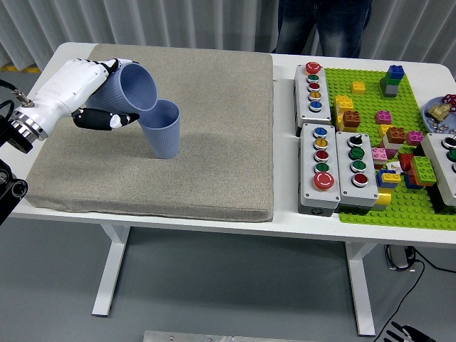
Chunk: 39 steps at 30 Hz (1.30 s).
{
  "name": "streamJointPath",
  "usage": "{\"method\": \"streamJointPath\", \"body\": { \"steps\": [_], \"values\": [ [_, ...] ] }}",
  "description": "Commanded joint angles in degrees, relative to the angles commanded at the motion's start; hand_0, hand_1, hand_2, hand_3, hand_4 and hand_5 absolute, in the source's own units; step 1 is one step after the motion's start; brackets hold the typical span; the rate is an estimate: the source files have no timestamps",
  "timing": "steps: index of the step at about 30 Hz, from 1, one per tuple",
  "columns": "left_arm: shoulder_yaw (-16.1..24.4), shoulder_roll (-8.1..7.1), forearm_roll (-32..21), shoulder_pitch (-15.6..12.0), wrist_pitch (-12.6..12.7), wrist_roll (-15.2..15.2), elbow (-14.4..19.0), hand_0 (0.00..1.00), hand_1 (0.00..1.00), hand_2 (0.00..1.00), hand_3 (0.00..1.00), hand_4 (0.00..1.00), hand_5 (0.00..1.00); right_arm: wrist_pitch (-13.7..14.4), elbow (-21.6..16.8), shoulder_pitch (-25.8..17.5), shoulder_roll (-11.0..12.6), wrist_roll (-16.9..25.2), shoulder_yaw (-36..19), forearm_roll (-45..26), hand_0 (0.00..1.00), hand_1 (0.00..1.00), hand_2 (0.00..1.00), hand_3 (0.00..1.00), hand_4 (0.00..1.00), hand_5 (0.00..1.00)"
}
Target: Pick cup pour cup place
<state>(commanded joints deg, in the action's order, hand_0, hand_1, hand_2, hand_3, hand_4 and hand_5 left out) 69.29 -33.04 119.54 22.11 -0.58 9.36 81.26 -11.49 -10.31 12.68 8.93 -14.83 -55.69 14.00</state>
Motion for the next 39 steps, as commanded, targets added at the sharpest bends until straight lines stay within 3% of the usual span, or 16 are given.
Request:
{"method": "streamJointPath", "body": {
  "steps": [8,26,39],
  "values": [
    [-1.63,-0.64,5.82,1.69,0.11,-0.13,-1.92,0.385,0.497,0.667,0.666,0.598,0.192,-0.05,0.0,0.07,0.08,-0.04,0.02,0.06,0.764,0.7,0.711,0.607,0.167,0.362],
    [-3.05,-0.65,10.33,2.46,0.53,0.02,-2.34,0.386,0.497,0.659,0.657,0.593,0.187,0.09,0.0,-0.19,-0.03,-0.01,0.06,-0.12,0.763,0.7,0.71,0.608,0.168,0.362],
    [-4.12,-0.76,10.46,3.34,0.65,-0.21,-2.7,0.385,0.498,0.656,0.651,0.593,0.185,0.03,0.0,-0.19,0.03,0.08,0.08,-0.12,0.763,0.7,0.71,0.607,0.168,0.363]
  ]
}}
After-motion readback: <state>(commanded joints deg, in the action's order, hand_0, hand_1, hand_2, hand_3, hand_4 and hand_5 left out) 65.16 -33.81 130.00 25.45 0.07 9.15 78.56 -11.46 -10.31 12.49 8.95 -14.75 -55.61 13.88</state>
